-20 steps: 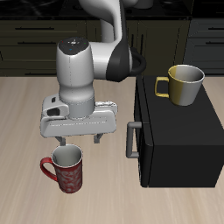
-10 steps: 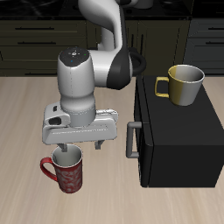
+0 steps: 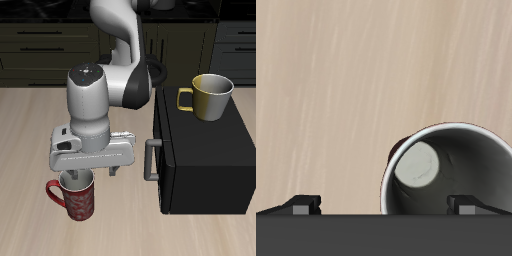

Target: Place the red mug on the plate

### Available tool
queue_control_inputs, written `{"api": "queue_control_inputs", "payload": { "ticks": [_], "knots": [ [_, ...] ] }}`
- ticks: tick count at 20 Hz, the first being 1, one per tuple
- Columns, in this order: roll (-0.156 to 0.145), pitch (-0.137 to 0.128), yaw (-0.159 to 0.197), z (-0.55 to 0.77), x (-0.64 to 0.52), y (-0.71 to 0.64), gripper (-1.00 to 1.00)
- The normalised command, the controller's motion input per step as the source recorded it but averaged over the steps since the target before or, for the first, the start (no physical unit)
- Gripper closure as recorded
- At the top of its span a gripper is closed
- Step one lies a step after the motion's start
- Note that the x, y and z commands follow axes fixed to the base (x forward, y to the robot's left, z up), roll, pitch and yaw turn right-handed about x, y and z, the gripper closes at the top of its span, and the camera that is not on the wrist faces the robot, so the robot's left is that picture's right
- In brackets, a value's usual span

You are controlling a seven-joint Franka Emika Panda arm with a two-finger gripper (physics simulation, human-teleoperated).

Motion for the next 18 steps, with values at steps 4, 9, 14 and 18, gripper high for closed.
{"api": "queue_control_inputs", "payload": {
  "ticks": [4,9,14,18],
  "knots": [
    [0.007,0.033,0.001,-0.24,0.05,0.05,-1.0],
    [0.005,0.049,-0.012,-0.19,0.03,-0.04,1.0],
    [-0.023,0.022,-0.008,-0.08,-0.01,-0.09,1.0],
    [0.011,-0.004,0.0,0.02,-0.07,0.01,1.0]
  ]
}}
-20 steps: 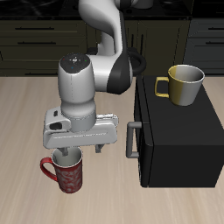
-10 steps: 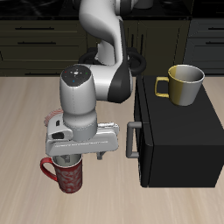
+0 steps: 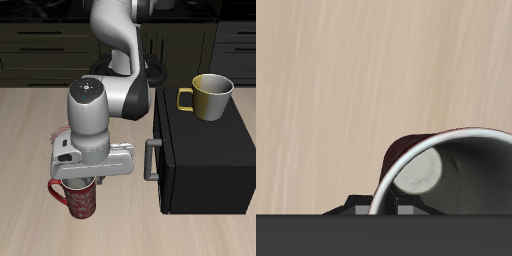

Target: Place the red mug on the plate

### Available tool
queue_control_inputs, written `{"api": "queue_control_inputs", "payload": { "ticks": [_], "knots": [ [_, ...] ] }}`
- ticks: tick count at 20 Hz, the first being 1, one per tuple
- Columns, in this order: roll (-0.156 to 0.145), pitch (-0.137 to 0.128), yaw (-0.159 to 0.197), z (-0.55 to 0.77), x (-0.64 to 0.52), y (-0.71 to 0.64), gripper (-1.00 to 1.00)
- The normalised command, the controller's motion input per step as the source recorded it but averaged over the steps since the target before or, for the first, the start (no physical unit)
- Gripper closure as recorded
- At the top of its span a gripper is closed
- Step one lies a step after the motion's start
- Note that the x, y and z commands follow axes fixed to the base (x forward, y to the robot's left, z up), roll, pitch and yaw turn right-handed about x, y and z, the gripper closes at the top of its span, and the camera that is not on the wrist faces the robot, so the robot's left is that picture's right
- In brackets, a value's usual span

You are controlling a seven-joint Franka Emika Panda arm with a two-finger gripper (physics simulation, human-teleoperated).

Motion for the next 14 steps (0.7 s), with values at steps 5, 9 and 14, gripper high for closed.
{"api": "queue_control_inputs", "payload": {
  "ticks": [5,9,14],
  "knots": [
    [0.002,-0.011,0.002,0.07,-0.08,-0.01,1.0],
    [0.002,-0.018,-0.015,0.16,-0.1,-0.04,1.0],
    [-0.003,-0.039,-0.048,0.26,-0.23,-0.06,1.0]
  ]
}}
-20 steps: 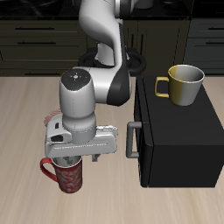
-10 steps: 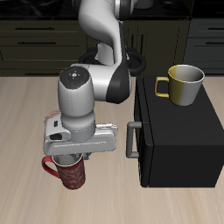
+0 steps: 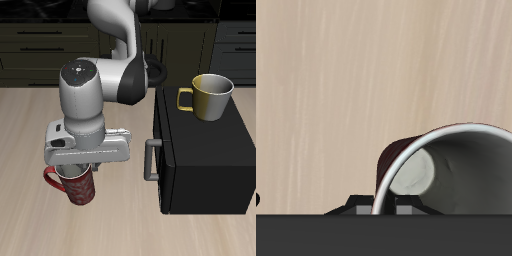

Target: Place the red mug on the plate

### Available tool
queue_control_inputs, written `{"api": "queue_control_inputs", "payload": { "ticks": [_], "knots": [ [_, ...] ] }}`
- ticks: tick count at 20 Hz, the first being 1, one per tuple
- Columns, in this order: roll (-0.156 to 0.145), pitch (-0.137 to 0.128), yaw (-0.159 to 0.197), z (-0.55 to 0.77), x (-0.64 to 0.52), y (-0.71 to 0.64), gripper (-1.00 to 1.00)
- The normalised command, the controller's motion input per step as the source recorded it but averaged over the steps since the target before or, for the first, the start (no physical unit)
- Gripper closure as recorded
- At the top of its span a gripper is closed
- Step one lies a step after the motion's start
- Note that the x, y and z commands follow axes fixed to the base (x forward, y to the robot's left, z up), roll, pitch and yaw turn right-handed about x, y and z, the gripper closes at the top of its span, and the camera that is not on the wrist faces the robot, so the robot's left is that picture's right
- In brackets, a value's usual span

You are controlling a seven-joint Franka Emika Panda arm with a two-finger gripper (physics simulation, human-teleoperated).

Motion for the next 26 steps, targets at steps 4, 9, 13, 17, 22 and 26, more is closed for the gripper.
{"api": "queue_control_inputs", "payload": {
  "ticks": [4,9,13,17,22,26],
  "knots": [
    [-0.001,-0.03,-0.025,0.12,-0.28,-0.07,1.0],
    [-0.013,-0.003,-0.021,0.02,-0.31,-0.09,1.0],
    [-0.034,0.04,-0.036,-0.03,-0.34,-0.14,1.0],
    [0.023,-0.02,-0.024,0.02,-0.52,-0.05,1.0],
    [0.024,-0.061,0.016,0.03,-0.57,0.0,1.0],
    [0.009,-0.014,-0.034,-0.01,-0.48,-0.07,1.0]
  ]
}}
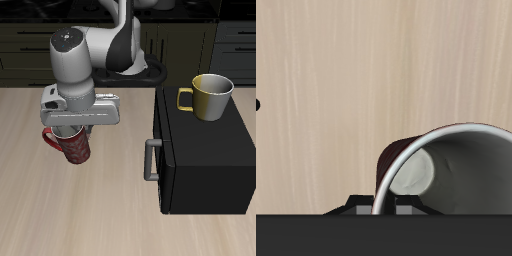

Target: Place the red mug on the plate

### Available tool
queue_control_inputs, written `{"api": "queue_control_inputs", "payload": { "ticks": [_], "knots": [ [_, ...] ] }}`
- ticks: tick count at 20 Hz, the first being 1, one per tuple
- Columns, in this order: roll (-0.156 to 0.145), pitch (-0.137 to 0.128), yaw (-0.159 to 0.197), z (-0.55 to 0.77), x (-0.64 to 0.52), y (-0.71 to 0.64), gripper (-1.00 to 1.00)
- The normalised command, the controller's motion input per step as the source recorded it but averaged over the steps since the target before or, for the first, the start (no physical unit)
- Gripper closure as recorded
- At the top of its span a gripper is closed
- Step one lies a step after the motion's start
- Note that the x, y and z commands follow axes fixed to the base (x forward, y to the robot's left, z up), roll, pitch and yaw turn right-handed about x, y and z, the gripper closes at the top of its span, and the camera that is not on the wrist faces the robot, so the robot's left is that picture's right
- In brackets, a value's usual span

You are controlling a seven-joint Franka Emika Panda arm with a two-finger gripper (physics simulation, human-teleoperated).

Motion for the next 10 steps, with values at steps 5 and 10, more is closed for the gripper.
{"api": "queue_control_inputs", "payload": {
  "ticks": [5,10],
  "knots": [
    [0.009,-0.035,-0.005,0.03,-0.45,0.0,1.0],
    [-0.049,-0.029,0.019,0.02,-0.51,-0.13,1.0]
  ]
}}
